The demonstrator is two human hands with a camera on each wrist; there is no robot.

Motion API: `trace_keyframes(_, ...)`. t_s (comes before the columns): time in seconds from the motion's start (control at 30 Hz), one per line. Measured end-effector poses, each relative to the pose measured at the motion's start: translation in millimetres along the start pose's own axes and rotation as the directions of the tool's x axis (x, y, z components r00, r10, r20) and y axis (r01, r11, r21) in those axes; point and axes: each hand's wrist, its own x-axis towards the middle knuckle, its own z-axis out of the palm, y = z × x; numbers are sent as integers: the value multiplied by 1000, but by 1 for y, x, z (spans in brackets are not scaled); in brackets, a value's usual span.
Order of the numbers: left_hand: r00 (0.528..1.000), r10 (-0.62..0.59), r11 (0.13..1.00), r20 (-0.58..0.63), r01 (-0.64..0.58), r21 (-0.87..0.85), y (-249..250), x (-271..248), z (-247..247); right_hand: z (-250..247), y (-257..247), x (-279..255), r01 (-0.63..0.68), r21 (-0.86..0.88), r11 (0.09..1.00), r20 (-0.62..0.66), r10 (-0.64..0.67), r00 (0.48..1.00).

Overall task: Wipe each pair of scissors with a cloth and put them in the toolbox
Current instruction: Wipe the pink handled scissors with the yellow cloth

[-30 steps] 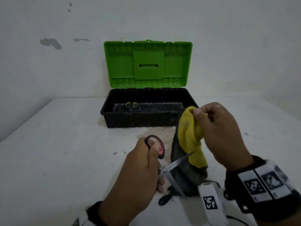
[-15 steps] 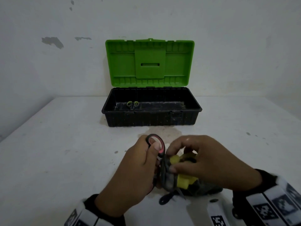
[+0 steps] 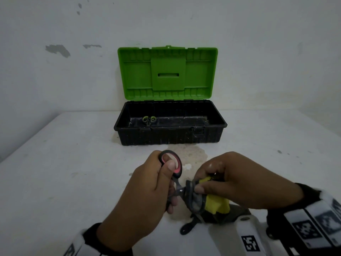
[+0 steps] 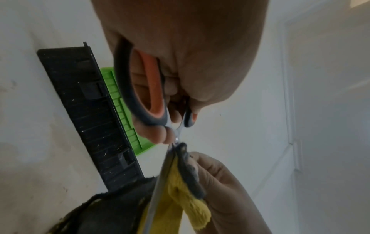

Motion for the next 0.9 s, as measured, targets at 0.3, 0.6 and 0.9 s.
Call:
trace_keyframes(0.3,992,-70,984,-104,52,-169,-5,3,-11,-24,28,-17,-54,77,996,-240,71,968)
trace_keyframes(0.6,938,-161,931,-308,42,-362,-9,17,3,24,7,-3,89,614,785,-382,196,903)
trace_keyframes(0.9,882,-75,985,-464,-8,-174,-18,15,18,48,-14,14,14,263,965,-405,97,909)
